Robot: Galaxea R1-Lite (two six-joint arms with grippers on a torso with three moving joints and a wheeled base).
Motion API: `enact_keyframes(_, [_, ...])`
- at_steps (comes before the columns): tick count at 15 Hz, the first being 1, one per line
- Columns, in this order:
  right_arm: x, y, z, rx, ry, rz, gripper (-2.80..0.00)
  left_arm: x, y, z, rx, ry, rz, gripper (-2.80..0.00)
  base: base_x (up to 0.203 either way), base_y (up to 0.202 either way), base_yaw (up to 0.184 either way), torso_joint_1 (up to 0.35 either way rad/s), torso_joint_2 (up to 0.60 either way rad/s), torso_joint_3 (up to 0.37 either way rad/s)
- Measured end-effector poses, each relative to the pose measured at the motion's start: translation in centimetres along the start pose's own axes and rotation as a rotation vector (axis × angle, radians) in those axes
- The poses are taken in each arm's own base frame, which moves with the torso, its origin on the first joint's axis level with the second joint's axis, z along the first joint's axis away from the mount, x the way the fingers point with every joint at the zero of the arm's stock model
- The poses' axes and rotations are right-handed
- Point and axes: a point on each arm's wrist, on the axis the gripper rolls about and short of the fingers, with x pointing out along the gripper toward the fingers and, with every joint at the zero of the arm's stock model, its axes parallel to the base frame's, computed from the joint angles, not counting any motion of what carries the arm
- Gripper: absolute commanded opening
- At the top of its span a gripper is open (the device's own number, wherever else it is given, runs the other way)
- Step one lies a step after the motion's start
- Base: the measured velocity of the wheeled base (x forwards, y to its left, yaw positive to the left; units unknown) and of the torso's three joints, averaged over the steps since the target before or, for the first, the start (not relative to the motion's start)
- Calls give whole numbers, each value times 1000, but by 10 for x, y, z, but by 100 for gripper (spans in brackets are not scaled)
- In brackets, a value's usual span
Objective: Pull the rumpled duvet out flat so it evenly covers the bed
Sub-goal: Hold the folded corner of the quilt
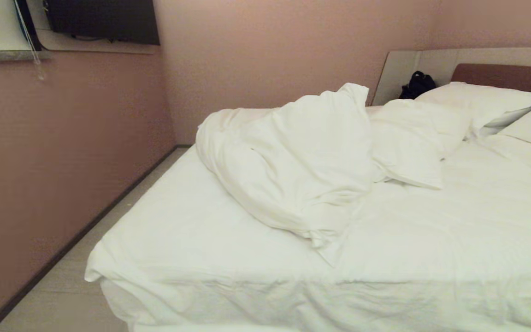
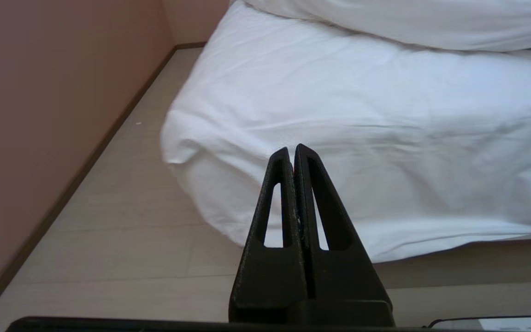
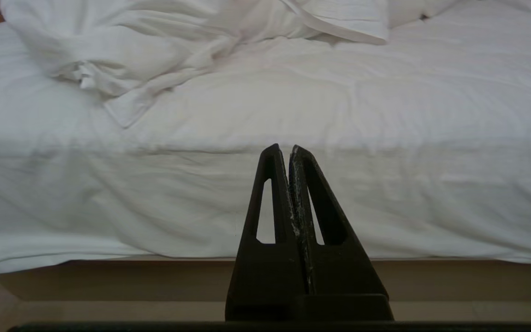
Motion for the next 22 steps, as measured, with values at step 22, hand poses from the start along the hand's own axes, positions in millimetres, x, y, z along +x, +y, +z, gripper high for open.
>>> enact_keyframes(22, [0, 0, 0, 0, 0, -1, -280, 0, 0, 0, 12, 0, -2, -280, 0, -195, 0, 2, 2, 3])
